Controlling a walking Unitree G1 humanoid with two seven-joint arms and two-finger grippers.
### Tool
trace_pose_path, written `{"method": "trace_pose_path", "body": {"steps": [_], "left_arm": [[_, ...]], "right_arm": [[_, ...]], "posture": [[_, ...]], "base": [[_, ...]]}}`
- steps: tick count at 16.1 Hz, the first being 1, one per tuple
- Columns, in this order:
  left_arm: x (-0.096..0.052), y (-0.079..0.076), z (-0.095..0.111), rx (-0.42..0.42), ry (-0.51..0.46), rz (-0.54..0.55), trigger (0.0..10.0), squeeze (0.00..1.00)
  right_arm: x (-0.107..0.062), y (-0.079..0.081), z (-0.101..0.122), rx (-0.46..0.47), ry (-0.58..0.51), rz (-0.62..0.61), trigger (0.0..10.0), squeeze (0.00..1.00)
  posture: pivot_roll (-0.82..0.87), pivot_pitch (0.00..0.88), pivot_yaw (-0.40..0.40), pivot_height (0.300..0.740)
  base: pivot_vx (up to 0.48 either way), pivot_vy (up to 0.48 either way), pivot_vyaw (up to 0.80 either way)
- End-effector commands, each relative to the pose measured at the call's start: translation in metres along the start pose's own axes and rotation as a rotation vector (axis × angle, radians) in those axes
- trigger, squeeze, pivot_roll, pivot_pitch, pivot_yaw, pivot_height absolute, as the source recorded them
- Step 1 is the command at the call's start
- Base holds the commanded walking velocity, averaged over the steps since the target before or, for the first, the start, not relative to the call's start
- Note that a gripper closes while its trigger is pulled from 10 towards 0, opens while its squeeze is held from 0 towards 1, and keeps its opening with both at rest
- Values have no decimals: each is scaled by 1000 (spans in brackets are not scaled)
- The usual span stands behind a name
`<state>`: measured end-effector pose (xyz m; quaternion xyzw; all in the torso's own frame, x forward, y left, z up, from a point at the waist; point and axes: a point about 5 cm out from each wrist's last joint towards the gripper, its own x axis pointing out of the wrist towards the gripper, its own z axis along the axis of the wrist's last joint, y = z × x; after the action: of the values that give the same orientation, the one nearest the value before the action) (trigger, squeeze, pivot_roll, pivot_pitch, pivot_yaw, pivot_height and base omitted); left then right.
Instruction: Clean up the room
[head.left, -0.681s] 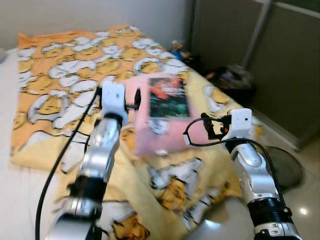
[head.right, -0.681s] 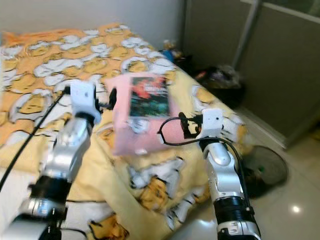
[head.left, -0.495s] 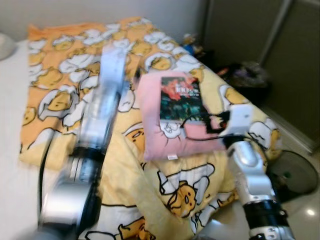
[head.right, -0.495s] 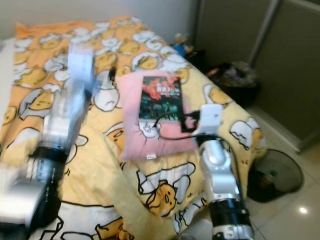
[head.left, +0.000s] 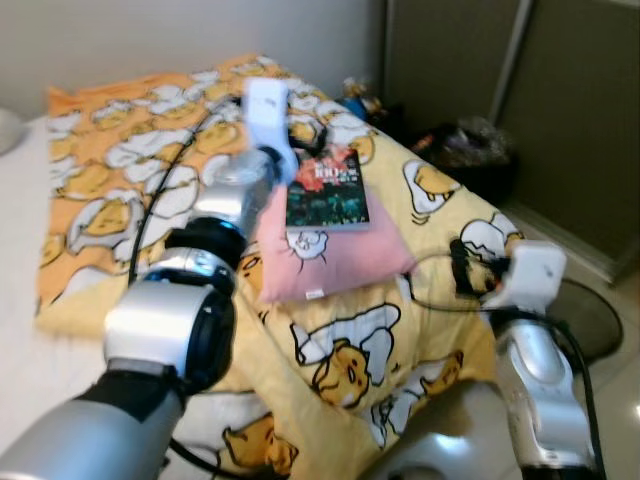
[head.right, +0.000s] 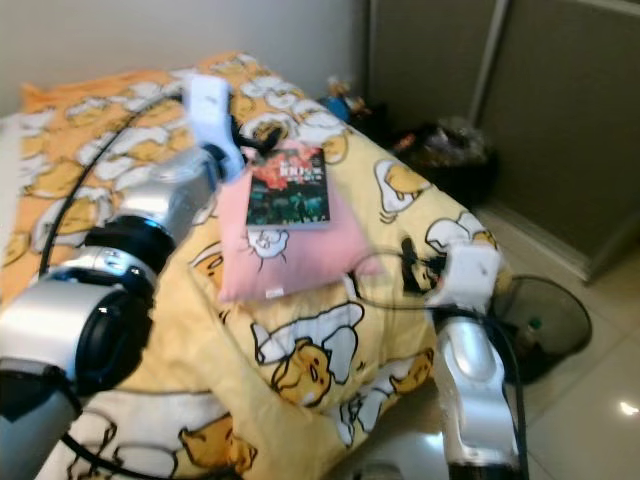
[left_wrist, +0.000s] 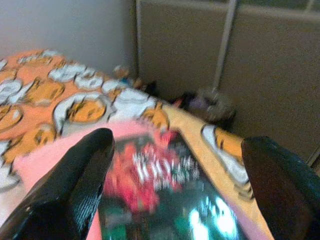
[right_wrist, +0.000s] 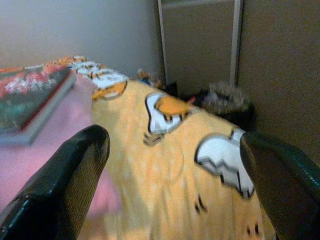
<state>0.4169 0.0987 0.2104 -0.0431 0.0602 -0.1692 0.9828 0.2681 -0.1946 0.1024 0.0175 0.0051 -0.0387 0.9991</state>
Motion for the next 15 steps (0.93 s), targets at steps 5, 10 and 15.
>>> {"method": "trace_pose_path", "body": {"steps": [5, 10, 15], "left_arm": [[-9, 34, 2, 5, -92, 186, 10000, 0], [-81, 82, -49, 151, -217, 253, 10000, 0], [-160, 36, -85, 184, -253, 317, 10000, 0]], "right_arm": [[-20, 19, 5, -6, 18, 66, 10000, 0], [-2, 24, 11, -4, 13, 140, 10000, 0], [6, 35, 23, 20, -18, 184, 10000, 0]], "posture": [[-377, 83, 154, 740], [-217, 43, 98, 740], [-158, 0, 43, 740]], "base": [[0, 0, 0], [0, 0, 0], [0, 0, 0]]}}
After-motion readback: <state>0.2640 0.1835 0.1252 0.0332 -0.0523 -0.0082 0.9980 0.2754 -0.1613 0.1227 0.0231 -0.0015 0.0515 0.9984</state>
